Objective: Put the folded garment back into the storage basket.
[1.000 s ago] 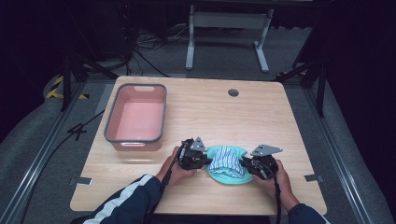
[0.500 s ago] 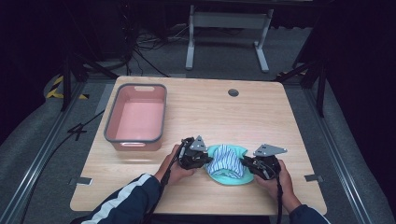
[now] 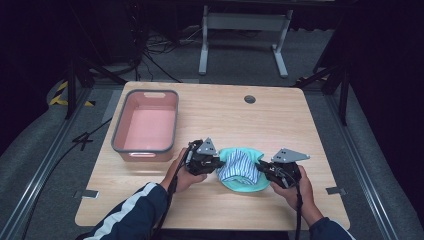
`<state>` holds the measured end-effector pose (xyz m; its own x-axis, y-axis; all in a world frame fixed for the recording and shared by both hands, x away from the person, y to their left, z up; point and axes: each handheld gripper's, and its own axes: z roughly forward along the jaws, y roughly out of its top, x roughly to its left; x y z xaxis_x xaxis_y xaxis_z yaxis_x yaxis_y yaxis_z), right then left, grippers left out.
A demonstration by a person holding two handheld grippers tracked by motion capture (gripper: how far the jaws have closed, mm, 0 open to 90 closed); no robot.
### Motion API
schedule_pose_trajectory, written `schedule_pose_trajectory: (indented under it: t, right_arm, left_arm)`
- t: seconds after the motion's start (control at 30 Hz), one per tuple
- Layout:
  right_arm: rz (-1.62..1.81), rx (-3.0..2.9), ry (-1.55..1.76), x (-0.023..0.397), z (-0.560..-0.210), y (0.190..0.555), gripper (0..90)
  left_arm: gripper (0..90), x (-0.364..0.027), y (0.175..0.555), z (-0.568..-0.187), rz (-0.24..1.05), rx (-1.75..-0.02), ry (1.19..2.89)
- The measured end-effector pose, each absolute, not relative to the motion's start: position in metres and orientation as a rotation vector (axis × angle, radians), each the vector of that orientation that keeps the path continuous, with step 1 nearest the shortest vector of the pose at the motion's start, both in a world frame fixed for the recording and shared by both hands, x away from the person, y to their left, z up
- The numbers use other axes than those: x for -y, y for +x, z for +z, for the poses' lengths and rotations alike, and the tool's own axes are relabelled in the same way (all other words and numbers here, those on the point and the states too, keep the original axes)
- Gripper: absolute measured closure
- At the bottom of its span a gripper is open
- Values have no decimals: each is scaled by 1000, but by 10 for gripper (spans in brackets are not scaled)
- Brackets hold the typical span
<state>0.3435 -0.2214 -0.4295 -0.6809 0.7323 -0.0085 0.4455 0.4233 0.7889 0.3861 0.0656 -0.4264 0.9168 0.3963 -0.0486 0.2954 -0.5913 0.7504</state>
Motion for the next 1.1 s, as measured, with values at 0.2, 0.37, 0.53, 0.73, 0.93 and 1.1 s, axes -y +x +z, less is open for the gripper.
schedule_pose_trajectory:
  t: [0.2,0.37,0.53,0.73,0.93,1.1]
  right_arm:
    - [1155,-2315,965,214,-413,346,832]
    - [1178,-2306,929,205,-397,351,832]
    - [1193,-2301,894,195,-380,359,831]
    - [1206,-2295,839,181,-362,366,831]
    - [1213,-2304,795,162,-353,373,831]
    - [1243,-2299,780,153,-346,377,831]
  left_arm:
    - [822,-74,387,-412,180,-488,2220]
    - [823,-84,387,-398,225,-498,2191]
    - [824,-95,388,-382,279,-503,2170]
    - [824,-113,390,-368,318,-539,2141]
    - [824,-130,391,-358,343,-578,2103]
    - [824,-140,390,-352,375,-600,2089]
